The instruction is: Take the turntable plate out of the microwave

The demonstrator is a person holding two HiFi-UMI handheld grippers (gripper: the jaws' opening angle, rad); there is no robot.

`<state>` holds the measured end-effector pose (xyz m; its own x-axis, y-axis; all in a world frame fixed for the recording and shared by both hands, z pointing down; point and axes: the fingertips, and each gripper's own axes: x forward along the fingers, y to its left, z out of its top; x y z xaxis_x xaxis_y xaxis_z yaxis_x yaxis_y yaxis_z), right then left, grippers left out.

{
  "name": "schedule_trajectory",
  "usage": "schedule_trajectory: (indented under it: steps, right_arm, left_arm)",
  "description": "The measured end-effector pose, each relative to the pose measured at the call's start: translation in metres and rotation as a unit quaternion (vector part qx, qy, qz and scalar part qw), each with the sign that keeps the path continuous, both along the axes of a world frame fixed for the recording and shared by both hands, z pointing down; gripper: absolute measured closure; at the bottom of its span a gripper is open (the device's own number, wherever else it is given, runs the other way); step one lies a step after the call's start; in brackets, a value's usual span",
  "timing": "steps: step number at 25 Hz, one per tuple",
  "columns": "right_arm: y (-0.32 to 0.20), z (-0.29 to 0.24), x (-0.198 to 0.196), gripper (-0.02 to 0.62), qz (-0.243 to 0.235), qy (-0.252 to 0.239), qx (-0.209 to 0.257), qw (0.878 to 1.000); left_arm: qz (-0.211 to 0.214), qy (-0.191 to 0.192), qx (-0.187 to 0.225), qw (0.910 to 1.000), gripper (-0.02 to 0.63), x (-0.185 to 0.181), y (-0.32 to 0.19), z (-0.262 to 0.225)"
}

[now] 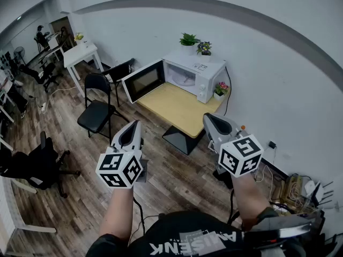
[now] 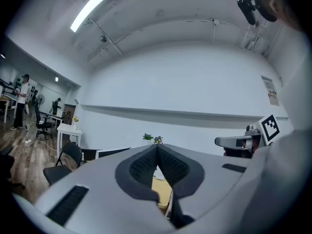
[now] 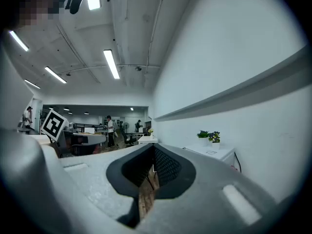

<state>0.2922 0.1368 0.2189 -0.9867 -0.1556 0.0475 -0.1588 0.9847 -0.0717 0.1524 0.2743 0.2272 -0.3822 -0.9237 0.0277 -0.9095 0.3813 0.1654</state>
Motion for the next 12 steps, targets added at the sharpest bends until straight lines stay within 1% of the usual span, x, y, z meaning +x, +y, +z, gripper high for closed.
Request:
schedule_trajectory:
  steps: [3, 7, 10, 12]
  right_arm:
    - [-0.001, 0.0006, 0.001, 0.592, 0.004, -0.001, 0.0, 1.0]
    - [-0.0032, 0.0005, 0.0006, 0.592, 0.007, 0.0, 0.0, 1.0]
    - [-0.0037, -0.0024, 0.0002, 0.592, 0.007, -0.012, -0.015, 1.0]
    - [-0.0033, -0.0053, -0.0011, 0.592, 0.006, -0.024, -0.025, 0.999]
  left_arm:
    - [0.005, 0.005, 0.006, 1.0, 0.604, 0.0004, 0.0015, -0.0001]
    - [0.017, 0.002, -0.001, 0.9999, 0.604, 0.0049, -0.0014, 0.0019]
    - [0.027, 0.003, -0.003, 0.9996, 0.604, 0.0071, -0.0023, 0.002]
    - [0.041, 0.011, 0.001, 0.9991, 0.604, 0.0087, -0.0018, 0.0019]
